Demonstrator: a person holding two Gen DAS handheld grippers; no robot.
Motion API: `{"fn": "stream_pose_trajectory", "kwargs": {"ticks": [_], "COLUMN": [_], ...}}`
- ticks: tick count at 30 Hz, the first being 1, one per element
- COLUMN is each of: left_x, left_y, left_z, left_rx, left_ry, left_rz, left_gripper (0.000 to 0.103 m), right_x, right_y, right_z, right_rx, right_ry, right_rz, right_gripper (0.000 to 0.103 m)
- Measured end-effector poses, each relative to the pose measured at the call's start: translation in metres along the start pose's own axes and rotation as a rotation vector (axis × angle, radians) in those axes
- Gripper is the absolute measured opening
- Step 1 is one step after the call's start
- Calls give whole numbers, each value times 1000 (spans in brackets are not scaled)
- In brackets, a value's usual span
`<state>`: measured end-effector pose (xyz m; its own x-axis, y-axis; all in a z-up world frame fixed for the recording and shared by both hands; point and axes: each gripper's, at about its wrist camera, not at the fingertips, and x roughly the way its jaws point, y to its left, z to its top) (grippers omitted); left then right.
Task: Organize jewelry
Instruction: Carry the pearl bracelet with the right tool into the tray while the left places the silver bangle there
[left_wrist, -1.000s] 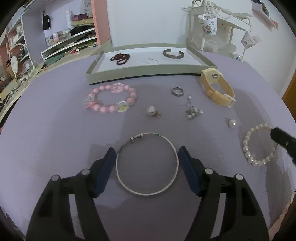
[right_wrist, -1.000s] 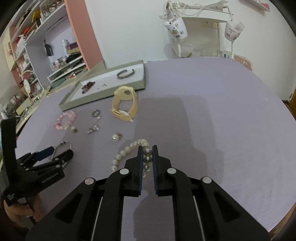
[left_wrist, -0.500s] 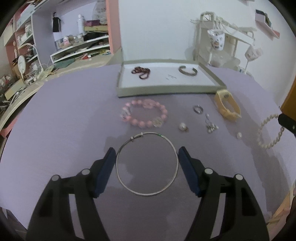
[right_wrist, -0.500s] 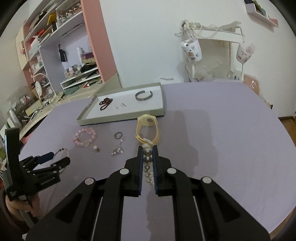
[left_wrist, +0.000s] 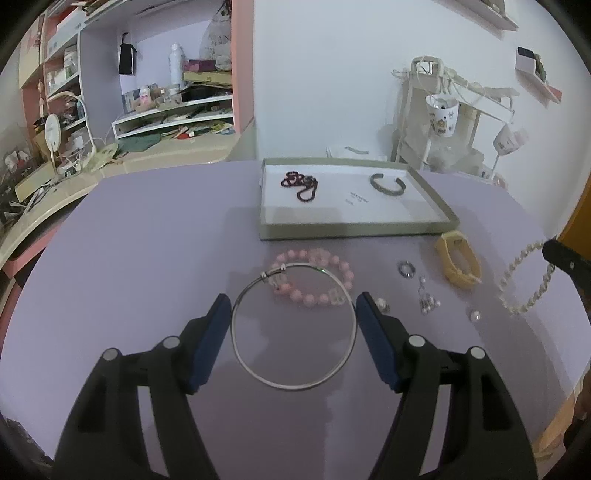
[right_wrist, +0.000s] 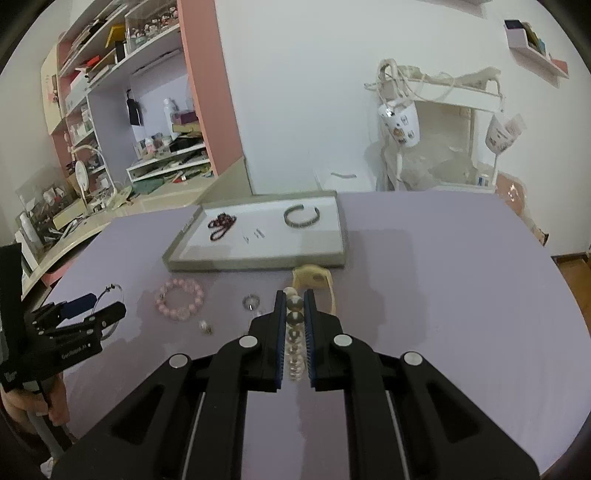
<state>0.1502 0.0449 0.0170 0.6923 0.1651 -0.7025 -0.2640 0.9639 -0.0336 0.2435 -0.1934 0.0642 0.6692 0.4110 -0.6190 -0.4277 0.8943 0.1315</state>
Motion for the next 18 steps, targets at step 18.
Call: {"fn": "stream_pose_trajectory", "kwargs": {"ticks": [18], "left_x": [22], "left_y": [1], "left_z": [81], "left_rx": [14], "left_ry": [-82], "left_rz": [-24], "left_gripper": [69], "right_x": [84], "right_y": [37], "right_z": [98], "right_rx": [-90], "right_ry": [-4], "right_rz": [-1], "right_gripper": [10]}}
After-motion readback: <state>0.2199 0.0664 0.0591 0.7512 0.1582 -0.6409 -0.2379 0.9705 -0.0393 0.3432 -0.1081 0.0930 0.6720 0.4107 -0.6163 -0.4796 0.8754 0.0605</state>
